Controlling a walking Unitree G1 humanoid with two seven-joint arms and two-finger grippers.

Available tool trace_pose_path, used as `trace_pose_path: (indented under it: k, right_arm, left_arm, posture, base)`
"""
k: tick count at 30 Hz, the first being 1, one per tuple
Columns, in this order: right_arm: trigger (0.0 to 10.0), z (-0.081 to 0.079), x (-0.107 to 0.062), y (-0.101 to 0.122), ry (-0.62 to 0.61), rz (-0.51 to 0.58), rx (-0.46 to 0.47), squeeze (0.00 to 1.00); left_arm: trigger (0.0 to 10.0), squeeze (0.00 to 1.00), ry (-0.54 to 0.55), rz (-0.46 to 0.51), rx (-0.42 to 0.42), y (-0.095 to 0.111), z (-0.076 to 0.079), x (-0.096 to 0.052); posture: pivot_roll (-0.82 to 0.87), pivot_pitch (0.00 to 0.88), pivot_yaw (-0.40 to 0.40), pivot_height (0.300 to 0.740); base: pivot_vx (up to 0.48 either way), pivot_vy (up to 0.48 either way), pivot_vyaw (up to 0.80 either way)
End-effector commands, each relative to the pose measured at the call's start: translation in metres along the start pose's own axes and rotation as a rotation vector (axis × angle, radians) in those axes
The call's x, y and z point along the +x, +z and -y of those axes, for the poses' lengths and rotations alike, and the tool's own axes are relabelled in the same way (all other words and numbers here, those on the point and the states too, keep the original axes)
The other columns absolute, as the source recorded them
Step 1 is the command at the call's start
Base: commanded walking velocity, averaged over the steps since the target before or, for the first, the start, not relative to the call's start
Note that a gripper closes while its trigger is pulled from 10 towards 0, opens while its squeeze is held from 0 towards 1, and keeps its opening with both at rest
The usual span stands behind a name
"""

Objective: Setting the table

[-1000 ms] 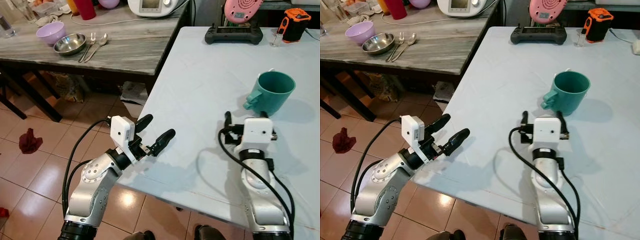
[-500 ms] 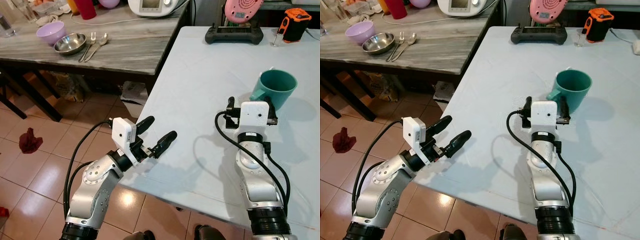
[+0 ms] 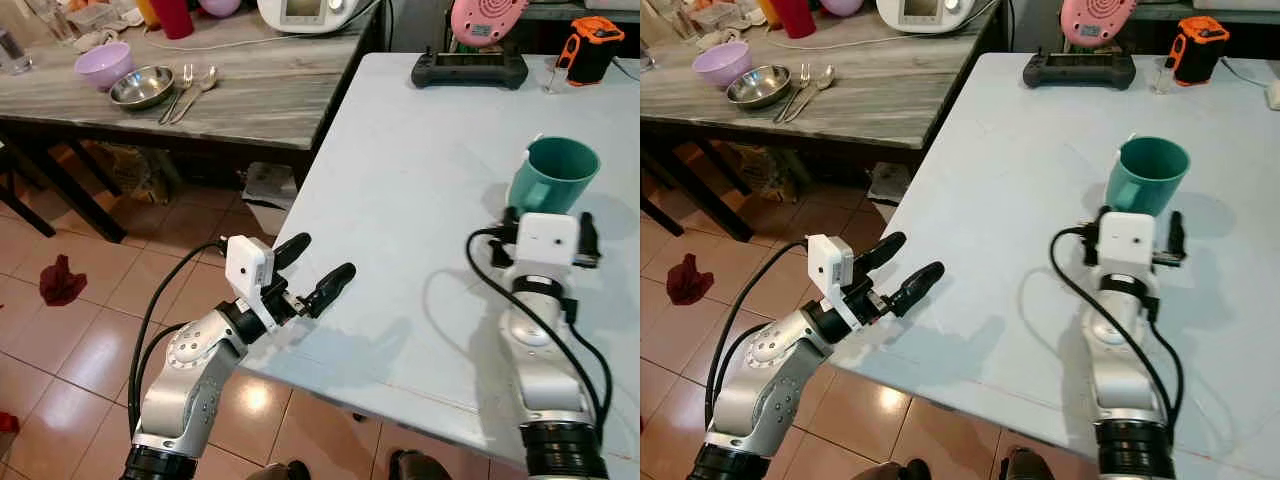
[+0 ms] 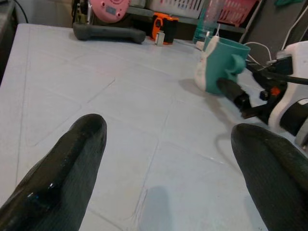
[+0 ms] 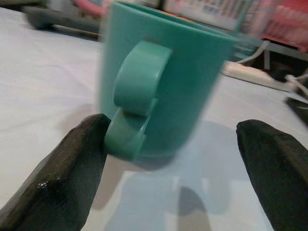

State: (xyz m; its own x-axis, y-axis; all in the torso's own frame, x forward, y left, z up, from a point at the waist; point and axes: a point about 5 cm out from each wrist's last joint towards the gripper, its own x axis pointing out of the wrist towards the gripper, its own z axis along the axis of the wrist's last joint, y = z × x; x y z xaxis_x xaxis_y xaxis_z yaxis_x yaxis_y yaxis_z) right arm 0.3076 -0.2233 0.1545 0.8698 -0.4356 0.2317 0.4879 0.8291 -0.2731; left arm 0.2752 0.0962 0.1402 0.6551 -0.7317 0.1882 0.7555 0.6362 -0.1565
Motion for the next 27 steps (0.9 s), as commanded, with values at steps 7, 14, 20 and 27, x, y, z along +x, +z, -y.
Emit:
trace_pose_path:
  k: [7, 14, 20, 27]
  right_arm:
    - [0.0, -0.001, 0.006, 0.007, -0.007, 0.034, 0.008, 0.0]
    - [7.3, -0.012, 0.01, 0.014, 0.041, 0.053, 0.032, 0.0]
    - [0.0, -0.015, 0.013, 0.015, 0.047, 0.056, 0.032, 0.0]
    - [0.0, -0.016, 0.014, 0.014, 0.042, 0.043, 0.041, 0.0]
  left_arm:
    - [10.0, 0.0, -0.003, -0.008, -0.001, -0.002, -0.002, -0.001]
    - [10.0, 0.0, 0.011, -0.012, 0.005, -0.003, -0.002, -0.003]
    - [10.0, 0.0, 0.025, -0.012, 0.006, -0.003, -0.002, -0.004]
    - [10.0, 0.0, 0.026, -0.009, 0.008, -0.003, -0.002, -0.003]
  posture:
    - [-0.19, 0.151, 0.153, 0.74]
    - [-0.17, 0.155, 0.144, 0.74]
    - [-0.17, 0.155, 0.138, 0.74]
    - [-0.17, 0.155, 0.137, 0.74]
  base:
    - [0.0, 0.0, 0.0]
    - [0.0, 0.0, 0.0]
    - [0.0, 0.0, 0.0]
    - [0.0, 0.0, 0.0]
